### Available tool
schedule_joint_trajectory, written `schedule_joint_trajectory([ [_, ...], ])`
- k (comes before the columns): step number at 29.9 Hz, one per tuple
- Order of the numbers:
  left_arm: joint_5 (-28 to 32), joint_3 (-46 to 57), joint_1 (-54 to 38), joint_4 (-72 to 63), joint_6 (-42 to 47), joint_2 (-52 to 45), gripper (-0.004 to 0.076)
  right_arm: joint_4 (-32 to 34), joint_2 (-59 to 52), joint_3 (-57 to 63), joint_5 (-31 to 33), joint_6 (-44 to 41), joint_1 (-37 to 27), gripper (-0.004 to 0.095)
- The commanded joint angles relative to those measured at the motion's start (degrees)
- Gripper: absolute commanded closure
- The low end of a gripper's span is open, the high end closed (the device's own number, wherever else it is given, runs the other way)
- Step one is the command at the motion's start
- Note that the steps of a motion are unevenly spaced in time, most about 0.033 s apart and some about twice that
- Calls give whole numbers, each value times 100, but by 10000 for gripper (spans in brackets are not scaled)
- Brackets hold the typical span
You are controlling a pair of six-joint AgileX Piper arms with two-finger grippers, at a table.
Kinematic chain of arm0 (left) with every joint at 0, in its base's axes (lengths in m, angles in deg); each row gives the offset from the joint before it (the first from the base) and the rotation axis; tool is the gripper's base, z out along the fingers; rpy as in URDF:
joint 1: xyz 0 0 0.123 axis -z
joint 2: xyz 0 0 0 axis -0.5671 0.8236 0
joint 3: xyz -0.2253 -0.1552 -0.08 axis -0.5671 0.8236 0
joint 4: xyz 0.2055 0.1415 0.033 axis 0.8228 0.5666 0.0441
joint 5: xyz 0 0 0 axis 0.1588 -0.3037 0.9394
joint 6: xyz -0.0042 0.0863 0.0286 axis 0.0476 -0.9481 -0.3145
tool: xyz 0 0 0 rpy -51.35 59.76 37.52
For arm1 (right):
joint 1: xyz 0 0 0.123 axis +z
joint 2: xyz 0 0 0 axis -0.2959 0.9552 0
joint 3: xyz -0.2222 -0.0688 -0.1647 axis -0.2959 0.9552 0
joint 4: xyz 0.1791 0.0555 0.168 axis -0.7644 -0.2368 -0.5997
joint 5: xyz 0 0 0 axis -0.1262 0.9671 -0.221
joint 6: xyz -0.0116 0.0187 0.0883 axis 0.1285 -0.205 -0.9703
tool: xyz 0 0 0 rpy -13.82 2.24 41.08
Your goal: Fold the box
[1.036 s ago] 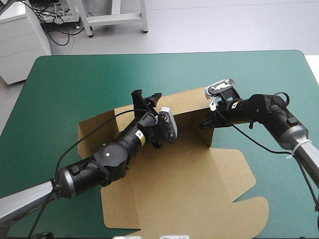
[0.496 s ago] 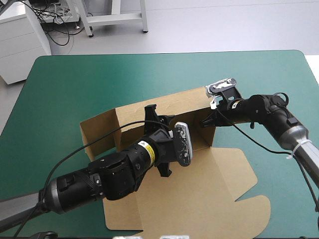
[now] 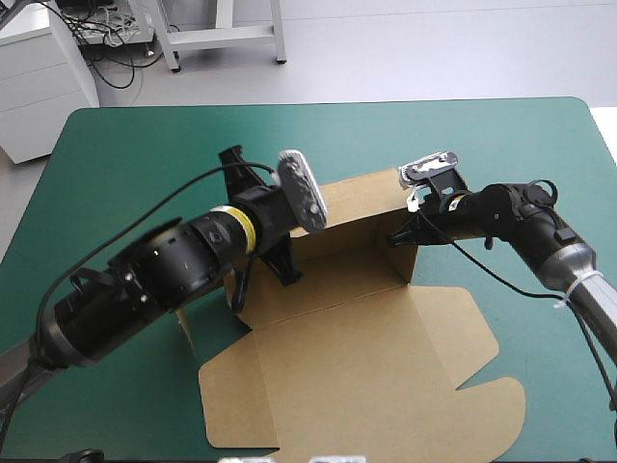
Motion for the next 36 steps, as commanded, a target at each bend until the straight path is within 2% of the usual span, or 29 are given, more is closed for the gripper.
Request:
schedule_joint_trajectory([
  [1, 134, -276, -914, -653, -94, -226, 731, 15, -148, -146, -131, 2, -3, 930],
  [7, 123, -276, -2638, -1801, -242, -474, 731, 56, -148, -146, -96, 2, -3, 930],
  [11, -267, -276, -3608, -2135, -242, -721, 731, 90, -148, -146, -83, 2, -3, 930],
  [14, -520, -265, -4133, -2244, -242, -912, 731, 90, -148, -146, -60, -11, -3, 929],
  [17, -517, -176, -4512, -2287, -231, -1141, 731, 90, -148, -146, -48, -54, -3, 930],
  [22, -515, 271, -4730, -2602, -197, -1584, 731, 152, -172, -184, 28, -152, -3, 930],
  [27, -320, 782, -4730, -2349, -197, -1880, 731, 478, -172, -602, 688, -472, -3, 930],
  [32, -172, 824, -4730, -2106, -170, -1891, 732, 1264, -123, -1331, 1563, -1073, -13, 930],
  [36, 80, 824, -4730, -2089, -26, -1891, 731, 1143, 180, -1874, 2264, -1146, -254, 931],
])
